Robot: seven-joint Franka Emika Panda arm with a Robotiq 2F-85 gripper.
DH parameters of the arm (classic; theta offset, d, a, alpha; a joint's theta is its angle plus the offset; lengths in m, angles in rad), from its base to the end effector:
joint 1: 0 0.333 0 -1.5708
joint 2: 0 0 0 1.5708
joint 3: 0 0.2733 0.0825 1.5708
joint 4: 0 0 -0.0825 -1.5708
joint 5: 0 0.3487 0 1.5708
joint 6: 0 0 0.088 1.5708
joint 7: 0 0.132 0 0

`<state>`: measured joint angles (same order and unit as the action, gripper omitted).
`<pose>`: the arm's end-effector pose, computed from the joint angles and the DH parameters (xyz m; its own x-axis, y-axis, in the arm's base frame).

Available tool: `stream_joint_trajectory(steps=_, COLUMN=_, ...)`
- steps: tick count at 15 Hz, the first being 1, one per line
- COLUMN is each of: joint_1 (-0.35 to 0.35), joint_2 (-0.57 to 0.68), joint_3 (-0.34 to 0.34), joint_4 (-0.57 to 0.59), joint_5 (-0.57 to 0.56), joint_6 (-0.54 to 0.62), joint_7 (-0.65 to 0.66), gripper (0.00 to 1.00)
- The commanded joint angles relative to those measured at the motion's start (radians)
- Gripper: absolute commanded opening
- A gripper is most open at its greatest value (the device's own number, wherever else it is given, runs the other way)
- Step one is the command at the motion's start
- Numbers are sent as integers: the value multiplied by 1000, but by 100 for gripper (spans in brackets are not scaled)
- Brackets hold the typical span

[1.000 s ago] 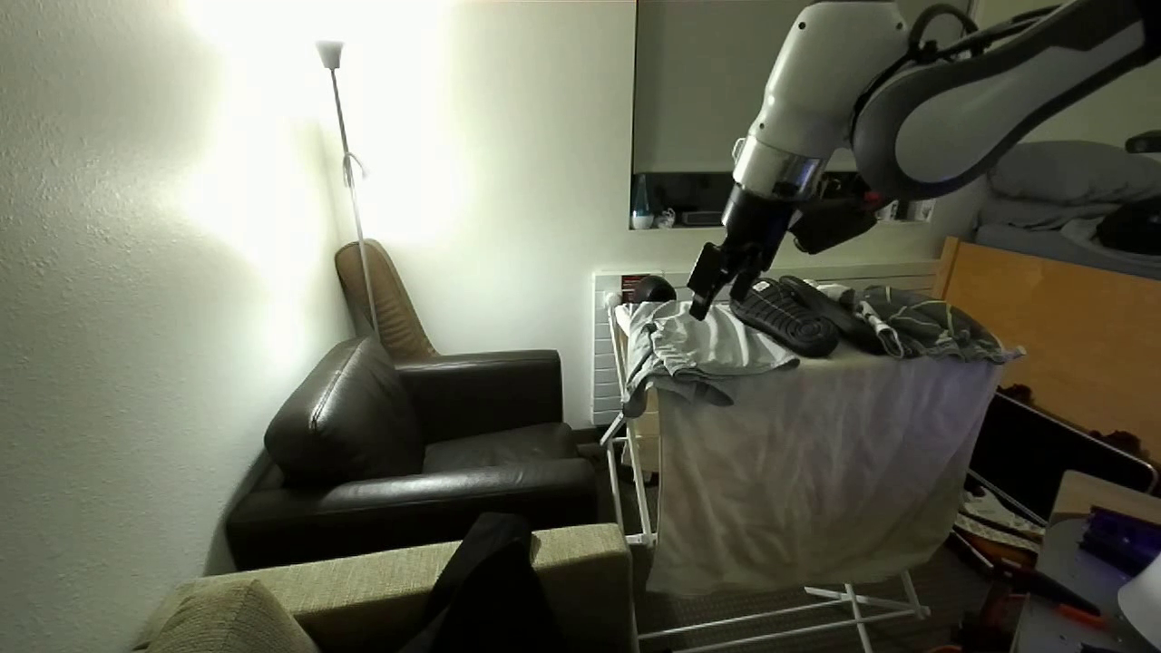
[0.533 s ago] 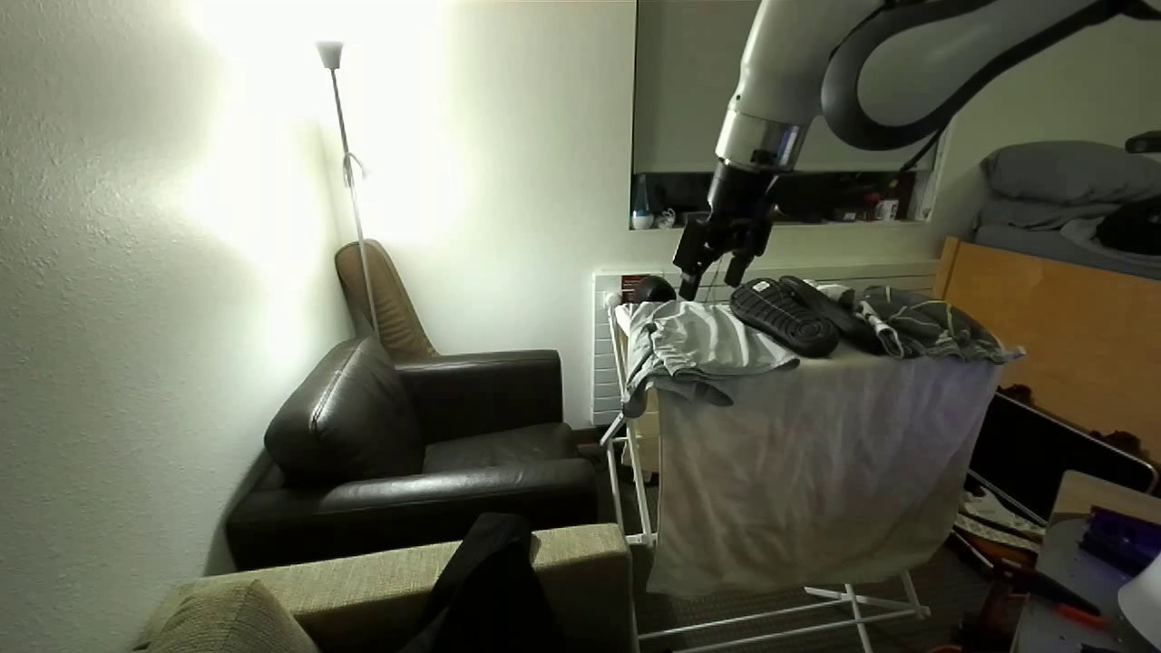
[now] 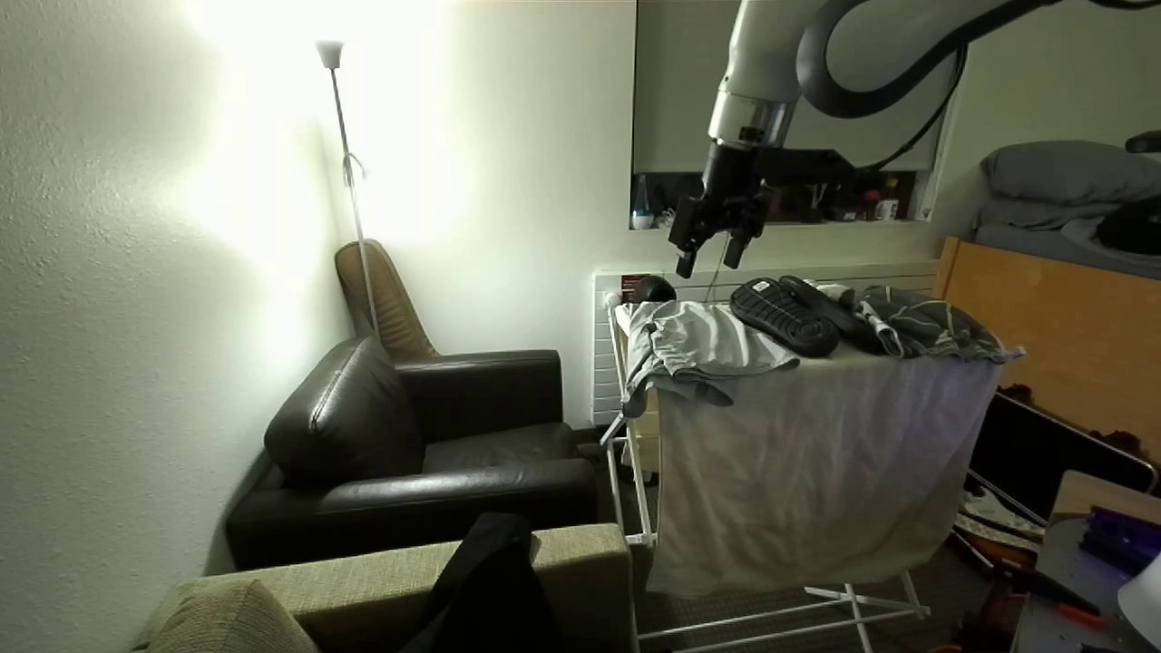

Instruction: Put the black shirt on the sofa.

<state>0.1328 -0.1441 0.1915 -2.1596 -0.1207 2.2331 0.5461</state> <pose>0.4824 0.1576 0.4290 0.9572 -0.1502 0.2475 -0.1571 -0.9875 0.0083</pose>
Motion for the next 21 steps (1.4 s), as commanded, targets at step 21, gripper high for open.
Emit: stream_joint_trajectory(steps=21, joint_1=-6, joint_2=-22, joint_3=-4, joint_4=91, joint_5=46, joint_6=-120, joint_7=-30, gripper=100)
